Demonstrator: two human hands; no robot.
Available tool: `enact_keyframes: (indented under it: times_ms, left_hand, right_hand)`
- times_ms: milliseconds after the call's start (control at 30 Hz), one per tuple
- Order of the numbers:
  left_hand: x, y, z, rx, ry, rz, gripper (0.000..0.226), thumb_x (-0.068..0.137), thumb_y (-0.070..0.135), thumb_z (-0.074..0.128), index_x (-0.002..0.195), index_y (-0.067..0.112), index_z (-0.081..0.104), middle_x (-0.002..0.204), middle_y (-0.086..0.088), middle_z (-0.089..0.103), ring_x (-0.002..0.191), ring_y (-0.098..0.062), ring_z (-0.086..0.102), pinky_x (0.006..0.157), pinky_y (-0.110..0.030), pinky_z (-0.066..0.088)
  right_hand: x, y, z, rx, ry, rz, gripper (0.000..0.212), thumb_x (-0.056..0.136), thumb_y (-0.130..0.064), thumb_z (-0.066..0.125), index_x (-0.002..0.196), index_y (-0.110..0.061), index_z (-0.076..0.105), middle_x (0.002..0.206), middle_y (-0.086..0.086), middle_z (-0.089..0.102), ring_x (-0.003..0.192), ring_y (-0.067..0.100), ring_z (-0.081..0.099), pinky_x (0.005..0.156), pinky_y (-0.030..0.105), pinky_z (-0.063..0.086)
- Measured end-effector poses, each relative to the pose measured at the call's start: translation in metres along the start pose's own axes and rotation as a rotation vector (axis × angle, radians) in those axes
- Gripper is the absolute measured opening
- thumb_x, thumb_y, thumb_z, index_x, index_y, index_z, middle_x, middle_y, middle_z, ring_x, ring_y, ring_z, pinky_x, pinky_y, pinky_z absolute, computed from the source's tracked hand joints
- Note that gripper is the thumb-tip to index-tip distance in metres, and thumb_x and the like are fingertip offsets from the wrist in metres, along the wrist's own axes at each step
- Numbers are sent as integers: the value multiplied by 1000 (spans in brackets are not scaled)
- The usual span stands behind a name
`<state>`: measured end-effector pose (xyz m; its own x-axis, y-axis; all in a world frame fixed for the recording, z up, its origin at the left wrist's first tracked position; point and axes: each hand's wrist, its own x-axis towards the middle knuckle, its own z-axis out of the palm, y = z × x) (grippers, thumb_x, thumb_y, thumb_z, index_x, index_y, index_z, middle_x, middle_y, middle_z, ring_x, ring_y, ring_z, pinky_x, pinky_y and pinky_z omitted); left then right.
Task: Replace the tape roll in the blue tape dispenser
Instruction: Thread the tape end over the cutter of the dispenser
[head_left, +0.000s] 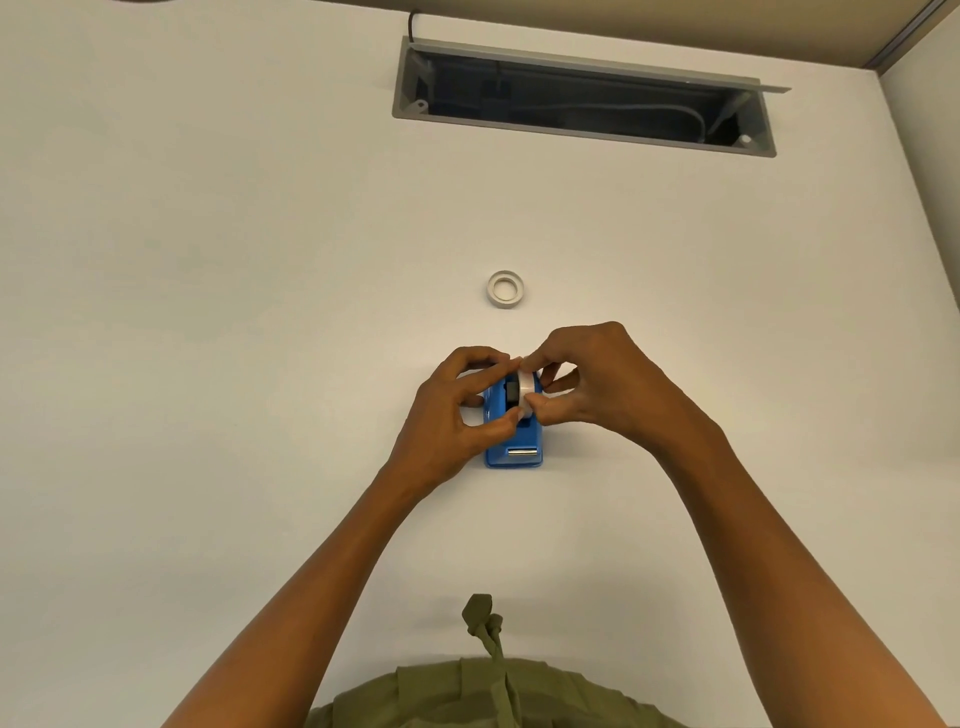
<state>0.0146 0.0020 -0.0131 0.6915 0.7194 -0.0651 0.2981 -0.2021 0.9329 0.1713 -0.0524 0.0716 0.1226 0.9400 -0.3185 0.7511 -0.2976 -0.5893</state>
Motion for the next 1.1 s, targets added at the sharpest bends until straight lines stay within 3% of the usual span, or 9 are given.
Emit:
enact_keyframes:
  times_ms: [500,700,933,1100]
  left_hand:
    - [0,1,0,12,0,-18,47,75,17,72,120,20,57,116,8,48,103,-8,50,80,-4,44]
    - [0,2,0,10,-1,-22,46,75,18,72,120,18,57,121,-1,52,107,-11,51,81,-13,49]
    - [0,1,-1,6,-12,-12,49,73,24,71,120,20,57,118,4,50,106,-9,51,80,-12,49]
    - [0,1,0,12,-4,-24,47,75,20,72,120,21,57,116,8,48,104,-8,50,80,-4,45]
  right_hand:
    - [2,4,0,24,14,-15,27,69,-8,75,95,-5,71,91,12,72,83,26,66,80,44,54]
    - [0,6,0,41,-4,-24,30,70,-10,75,98,-6,70,92,9,70,82,24,66,80,42,56]
    - [4,3,0,1,-5,-15,28,69,-10,75,97,-5,70,93,12,70,85,27,65,82,44,54]
    - [3,8,1,40,19,-25,26,70,-8,75,95,-6,71,90,10,72,80,24,67,79,43,55]
